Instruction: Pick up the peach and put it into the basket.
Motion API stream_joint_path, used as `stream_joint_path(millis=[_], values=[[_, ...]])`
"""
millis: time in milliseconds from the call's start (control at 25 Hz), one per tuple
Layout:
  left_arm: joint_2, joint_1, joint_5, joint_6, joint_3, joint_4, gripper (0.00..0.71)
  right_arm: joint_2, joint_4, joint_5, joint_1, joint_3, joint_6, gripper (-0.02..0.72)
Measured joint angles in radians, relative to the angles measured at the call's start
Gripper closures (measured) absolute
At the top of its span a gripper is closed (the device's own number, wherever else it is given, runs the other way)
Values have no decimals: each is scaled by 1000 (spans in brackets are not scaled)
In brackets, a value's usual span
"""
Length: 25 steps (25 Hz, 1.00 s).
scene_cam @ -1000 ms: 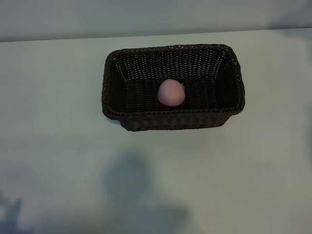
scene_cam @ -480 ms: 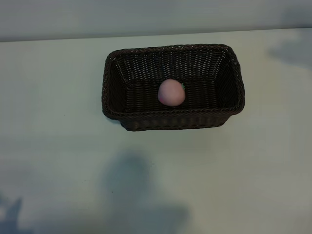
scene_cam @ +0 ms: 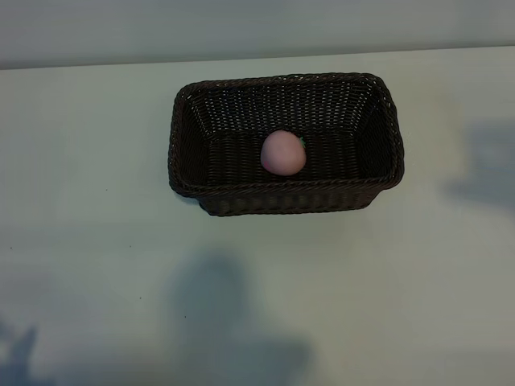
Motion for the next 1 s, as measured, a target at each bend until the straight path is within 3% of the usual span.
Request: stream_joint_path(millis=[160, 520, 1000], values=[[0, 0, 0, 0, 0, 0, 157, -109, -53, -1, 1, 69, 3, 142], [0, 0, 0, 0, 0, 0, 157, -271, -93, -5, 3, 205, 18, 142], [0, 0, 0, 0, 0, 0, 157, -557, -208, -4, 61, 497, 61, 142]])
